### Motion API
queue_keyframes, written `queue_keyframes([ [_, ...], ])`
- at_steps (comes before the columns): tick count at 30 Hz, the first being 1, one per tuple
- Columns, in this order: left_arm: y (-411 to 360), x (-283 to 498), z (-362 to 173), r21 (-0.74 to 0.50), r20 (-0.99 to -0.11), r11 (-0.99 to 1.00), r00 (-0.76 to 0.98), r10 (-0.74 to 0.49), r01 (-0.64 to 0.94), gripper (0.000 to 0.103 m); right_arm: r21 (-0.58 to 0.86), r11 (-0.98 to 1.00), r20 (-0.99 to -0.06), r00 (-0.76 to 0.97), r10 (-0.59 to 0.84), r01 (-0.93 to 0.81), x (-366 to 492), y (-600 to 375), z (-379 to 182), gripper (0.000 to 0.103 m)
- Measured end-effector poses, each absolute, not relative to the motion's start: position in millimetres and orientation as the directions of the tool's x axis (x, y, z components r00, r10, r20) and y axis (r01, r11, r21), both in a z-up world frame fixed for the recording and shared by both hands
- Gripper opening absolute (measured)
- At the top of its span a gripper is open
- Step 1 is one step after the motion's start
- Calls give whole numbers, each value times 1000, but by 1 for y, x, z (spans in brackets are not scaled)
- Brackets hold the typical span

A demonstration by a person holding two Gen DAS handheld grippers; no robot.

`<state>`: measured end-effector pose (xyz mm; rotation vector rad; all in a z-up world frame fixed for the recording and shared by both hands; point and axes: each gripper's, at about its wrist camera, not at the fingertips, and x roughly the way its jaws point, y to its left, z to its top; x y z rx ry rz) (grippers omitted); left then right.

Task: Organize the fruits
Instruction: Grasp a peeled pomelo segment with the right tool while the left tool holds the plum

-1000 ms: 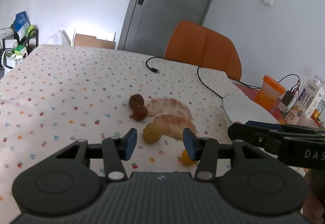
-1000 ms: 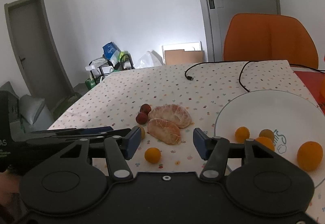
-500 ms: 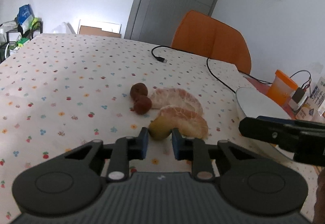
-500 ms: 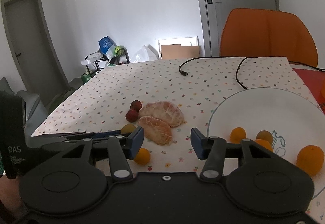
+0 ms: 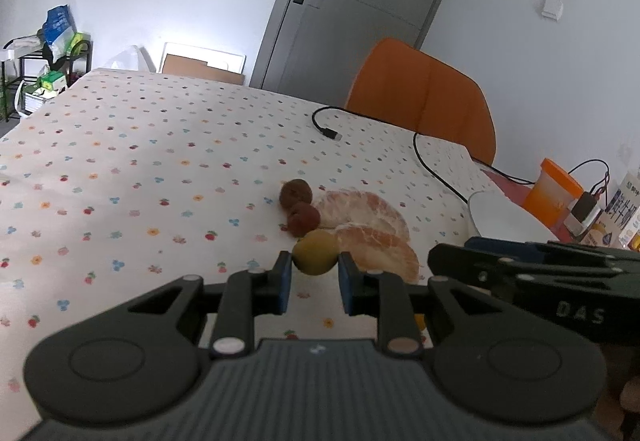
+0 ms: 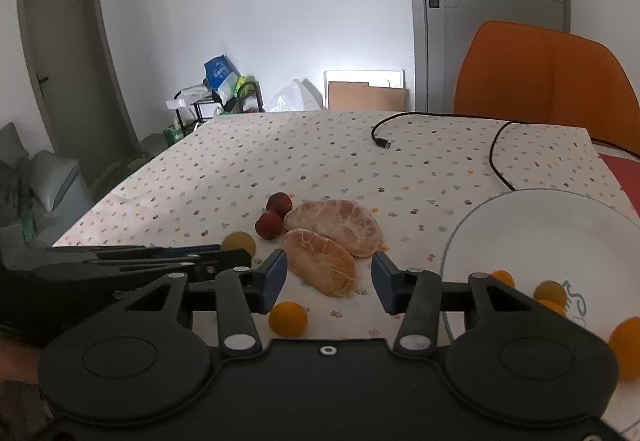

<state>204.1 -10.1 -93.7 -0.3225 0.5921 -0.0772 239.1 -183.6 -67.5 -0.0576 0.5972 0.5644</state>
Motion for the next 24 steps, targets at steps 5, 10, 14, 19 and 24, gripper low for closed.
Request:
queue_keyframes([
  [5, -2, 200, -92, -330, -529, 943, 835, -152, -37, 23, 97, 838, -560, 667, 492, -537, 247, -174, -68, 47],
  [10, 6, 196, -90, -333, -526, 941, 839, -137, -55, 23, 84, 830, -578, 651, 492, -552, 258, -163, -71, 47],
  [14, 12, 193, -90, -333, -524, 940, 842, -125, -68, 23, 62, 834, -601, 647, 470, -548, 268, -157, -79, 47],
  [19, 19, 190, -91, -339, -525, 937, 843, -117, -82, 23, 45, 831, -629, 630, 455, -555, 273, -152, -87, 47],
  [24, 24, 188, -94, -344, -528, 934, 842, -112, -92, 23, 37, 819, -638, 618, 460, -572, 262, -146, -86, 48],
])
